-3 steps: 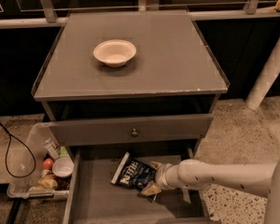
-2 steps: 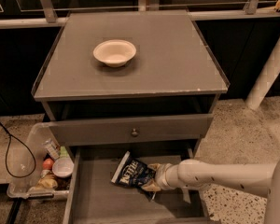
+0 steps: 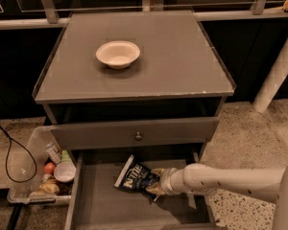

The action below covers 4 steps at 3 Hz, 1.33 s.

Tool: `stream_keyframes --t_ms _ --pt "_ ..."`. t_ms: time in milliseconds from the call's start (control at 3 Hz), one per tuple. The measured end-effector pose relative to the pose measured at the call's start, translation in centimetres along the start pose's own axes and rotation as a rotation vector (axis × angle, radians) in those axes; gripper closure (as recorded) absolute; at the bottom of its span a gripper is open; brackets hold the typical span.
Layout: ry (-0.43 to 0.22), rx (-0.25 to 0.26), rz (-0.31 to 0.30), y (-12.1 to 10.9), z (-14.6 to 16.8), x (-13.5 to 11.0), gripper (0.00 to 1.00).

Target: Pick blue chip bag from middle drawer and place on counter

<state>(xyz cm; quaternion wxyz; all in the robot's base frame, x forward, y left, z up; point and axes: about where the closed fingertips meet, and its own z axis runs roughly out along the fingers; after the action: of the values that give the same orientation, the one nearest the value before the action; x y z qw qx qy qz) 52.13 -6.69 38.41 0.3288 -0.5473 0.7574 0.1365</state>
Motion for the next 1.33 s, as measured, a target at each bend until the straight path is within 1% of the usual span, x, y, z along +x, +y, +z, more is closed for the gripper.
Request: stream_keyframes --t_ms 333,667,1000,1333 --pt "0.000 0.000 0.000 0.0 0.0 0.0 1.00" --pt "0.000 -0.001 0.000 0.0 0.0 0.0 1.00" --pt "-0.028 -0.014 -0.006 0.2 -1.9 -0.9 1.00" --pt "-0.070 -0.014 -0.019 0.0 -6.5 -3.0 1.00"
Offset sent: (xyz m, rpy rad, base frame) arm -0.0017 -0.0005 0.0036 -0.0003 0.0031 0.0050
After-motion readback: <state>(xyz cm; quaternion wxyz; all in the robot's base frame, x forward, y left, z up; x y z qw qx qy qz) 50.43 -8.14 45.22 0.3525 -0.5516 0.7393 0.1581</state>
